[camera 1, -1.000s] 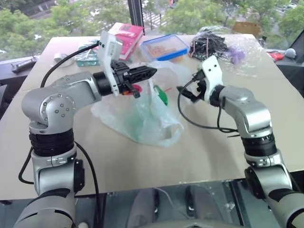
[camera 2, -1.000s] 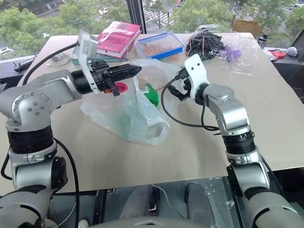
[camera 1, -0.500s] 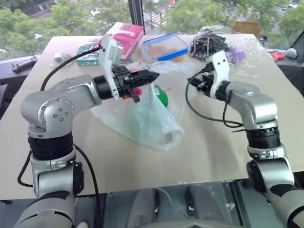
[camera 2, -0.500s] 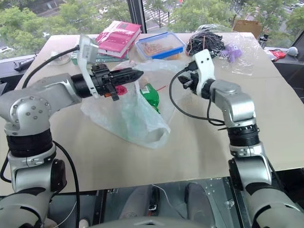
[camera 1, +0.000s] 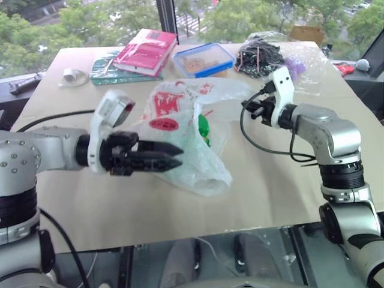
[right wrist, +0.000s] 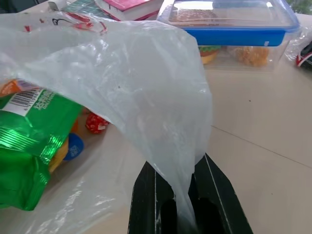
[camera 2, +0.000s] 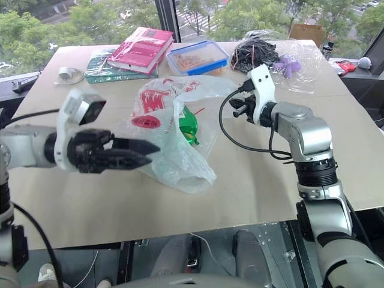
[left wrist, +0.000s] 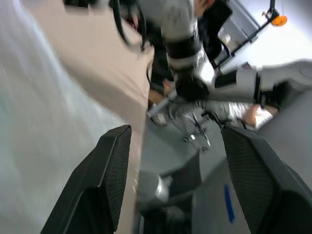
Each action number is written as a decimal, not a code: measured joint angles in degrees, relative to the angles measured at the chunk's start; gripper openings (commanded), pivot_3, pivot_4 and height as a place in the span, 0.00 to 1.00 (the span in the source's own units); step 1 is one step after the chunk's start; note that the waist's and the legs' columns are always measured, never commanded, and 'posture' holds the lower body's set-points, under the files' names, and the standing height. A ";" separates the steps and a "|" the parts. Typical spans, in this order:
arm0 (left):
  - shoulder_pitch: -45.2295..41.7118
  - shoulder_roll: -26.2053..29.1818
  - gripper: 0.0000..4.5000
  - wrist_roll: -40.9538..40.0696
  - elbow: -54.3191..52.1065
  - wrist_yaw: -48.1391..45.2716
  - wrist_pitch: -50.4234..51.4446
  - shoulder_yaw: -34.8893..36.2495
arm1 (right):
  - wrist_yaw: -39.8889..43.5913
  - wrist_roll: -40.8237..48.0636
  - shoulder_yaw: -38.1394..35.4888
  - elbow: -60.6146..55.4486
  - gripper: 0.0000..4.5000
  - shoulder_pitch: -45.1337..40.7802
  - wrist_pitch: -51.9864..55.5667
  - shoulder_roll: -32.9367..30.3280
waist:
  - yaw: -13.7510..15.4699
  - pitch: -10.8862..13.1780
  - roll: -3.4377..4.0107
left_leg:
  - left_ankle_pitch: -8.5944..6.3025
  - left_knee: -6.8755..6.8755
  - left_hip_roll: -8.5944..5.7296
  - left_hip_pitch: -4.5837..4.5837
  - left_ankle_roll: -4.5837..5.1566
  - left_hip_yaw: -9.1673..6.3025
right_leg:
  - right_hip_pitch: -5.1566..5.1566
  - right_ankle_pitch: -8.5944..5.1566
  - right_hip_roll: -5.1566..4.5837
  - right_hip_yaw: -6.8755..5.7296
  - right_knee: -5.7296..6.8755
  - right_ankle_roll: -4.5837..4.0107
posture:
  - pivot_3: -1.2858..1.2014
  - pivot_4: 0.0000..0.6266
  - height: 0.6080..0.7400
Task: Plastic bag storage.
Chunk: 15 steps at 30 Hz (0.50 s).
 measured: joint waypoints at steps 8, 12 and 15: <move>10.53 -6.02 0.68 13.30 -11.95 3.06 -12.92 -11.19 | -0.54 0.11 0.03 -0.01 0.00 -0.11 0.26 -0.68 | 0.74 0.00 0.02 | 0.09 -0.03 -0.03 0.01 -0.15 0.02 | 0.02 0.01 -0.06 0.01 -0.04 -0.02 | 0.52 0.24 1.00; 8.21 -17.27 0.68 22.18 -10.90 13.80 -17.83 -18.76 | -1.30 0.29 -0.03 -0.60 0.00 -0.10 1.41 -1.09 | 1.45 -0.02 0.00 | 0.00 -0.01 -0.07 0.00 0.01 0.01 | 0.06 0.01 -0.06 0.00 -0.04 -0.01 | 0.52 0.24 1.00; 5.81 -22.00 0.68 25.92 -8.69 18.30 -19.01 -21.43 | -2.22 0.36 -0.07 -1.78 0.00 -0.10 2.63 -1.28 | 1.44 -0.02 0.01 | 0.00 -0.01 -0.07 0.00 0.01 0.02 | 0.04 0.01 -0.04 0.00 -0.03 -0.01 | 0.52 0.24 1.00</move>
